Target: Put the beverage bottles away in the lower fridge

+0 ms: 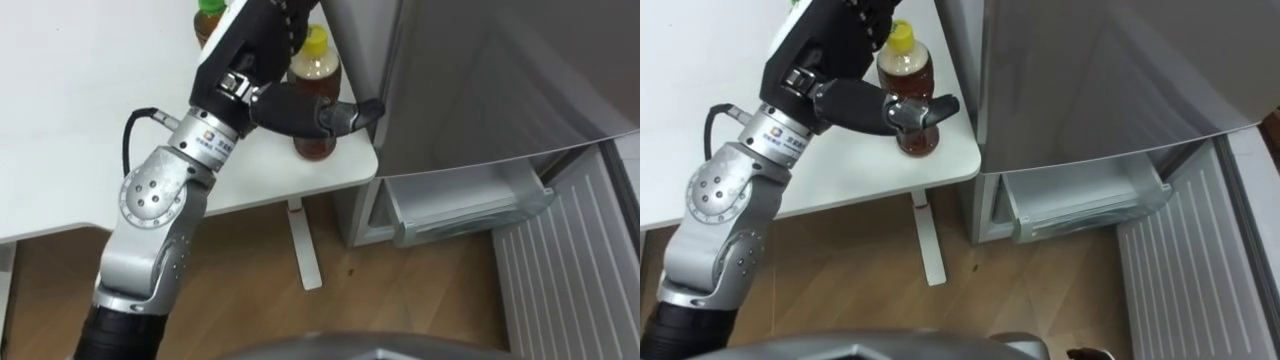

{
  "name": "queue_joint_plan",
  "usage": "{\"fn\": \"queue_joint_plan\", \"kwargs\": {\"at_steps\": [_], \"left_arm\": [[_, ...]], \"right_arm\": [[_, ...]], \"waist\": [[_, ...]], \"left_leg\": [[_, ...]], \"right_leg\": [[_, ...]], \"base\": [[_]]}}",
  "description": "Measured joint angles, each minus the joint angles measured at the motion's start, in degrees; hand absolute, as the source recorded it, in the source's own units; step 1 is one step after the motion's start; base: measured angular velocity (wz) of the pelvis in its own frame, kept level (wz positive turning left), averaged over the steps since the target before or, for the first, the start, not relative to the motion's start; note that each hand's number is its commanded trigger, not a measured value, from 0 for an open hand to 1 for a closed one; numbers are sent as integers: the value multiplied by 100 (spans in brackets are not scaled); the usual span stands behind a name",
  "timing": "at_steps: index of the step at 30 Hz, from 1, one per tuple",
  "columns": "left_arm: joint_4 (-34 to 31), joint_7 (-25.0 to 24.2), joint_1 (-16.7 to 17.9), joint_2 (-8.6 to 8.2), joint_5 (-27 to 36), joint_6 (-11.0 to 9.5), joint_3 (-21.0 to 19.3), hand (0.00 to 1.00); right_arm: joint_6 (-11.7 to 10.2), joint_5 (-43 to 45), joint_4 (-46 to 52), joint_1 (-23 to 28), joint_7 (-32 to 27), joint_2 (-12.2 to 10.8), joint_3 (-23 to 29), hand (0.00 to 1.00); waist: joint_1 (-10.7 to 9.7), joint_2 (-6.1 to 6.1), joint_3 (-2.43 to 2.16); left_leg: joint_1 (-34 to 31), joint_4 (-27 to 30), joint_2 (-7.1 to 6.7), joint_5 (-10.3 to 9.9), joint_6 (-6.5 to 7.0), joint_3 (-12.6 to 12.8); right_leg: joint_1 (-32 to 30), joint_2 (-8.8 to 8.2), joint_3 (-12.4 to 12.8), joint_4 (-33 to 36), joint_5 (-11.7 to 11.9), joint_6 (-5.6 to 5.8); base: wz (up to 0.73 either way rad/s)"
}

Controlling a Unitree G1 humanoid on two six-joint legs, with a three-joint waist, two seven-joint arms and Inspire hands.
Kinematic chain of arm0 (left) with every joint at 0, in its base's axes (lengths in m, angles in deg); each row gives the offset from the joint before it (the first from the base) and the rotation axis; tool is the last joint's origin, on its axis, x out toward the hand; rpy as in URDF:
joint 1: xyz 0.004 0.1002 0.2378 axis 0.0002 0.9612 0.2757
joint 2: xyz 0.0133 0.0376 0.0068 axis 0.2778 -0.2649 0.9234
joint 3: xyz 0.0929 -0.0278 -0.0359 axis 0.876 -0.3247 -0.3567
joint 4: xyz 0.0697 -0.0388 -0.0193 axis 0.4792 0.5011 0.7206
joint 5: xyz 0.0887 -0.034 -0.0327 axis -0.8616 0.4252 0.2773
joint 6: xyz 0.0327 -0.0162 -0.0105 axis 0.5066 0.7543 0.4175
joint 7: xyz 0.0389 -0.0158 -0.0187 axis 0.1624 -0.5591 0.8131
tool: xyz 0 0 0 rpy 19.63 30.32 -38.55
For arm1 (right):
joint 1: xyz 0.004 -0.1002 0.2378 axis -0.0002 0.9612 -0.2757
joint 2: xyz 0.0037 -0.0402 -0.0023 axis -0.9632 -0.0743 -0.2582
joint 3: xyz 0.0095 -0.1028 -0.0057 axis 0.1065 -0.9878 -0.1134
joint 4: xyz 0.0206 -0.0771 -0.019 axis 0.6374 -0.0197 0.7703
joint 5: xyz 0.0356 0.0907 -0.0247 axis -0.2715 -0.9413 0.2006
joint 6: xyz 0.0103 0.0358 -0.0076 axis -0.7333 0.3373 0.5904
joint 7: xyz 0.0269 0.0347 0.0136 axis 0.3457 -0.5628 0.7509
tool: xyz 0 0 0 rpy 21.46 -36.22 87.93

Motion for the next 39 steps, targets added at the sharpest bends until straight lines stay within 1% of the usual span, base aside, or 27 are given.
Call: {"fn": "queue_joint_plan", "kwargs": {"at_steps": [7,17,21,24,30,33,39], "left_arm": [[122,-22,-1,19,4,-52,-4,0],[111,-122,-4,19,3,-73,-29,0],[111,-139,-4,21,224,-87,-28,0],[107,-134,-9,22,233,-89,-34,0],[91,-13,-12,17,231,-89,-40,0],[-62,92,-11,3,231,-89,-41,0],[-243,248,-12,-15,231,-93,-40,0]], "right_arm": [[-1,112,46,1,53,23,0,0],[-2,188,50,3,154,22,-1,0],[-5,279,42,-2,201,5,-1,0],[-4,281,37,0,199,-8,-1,0],[-3,293,36,10,188,-29,1,0],[-2,307,35,18,179,-32,1,0],[-2,309,37,79,180,-41,1,0]], "waist": [[2,30,-18],[11,33,-18],[3,33,-20],[-1,31,-21],[-3,31,-20],[-1,35,-18],[1,91,-28]], "left_leg": [[3,11,8,0,0,8],[26,-89,40,5,-14,4],[10,-55,38,7,-18,26],[0,-48,34,8,-18,32],[29,-36,35,9,-19,29],[15,-24,34,9,-19,29],[-1,-43,35,9,-19,10]], "right_leg": [[-4,7,9,34,3,-5],[-46,41,35,98,2,-6],[-67,35,30,95,2,-6],[-75,30,26,92,2,-6],[-30,31,24,76,2,-6],[-39,32,25,75,2,-7],[-73,35,25,95,4,-10]], "base": [[0],[0],[0],[0],[0],[0],[0]]}}
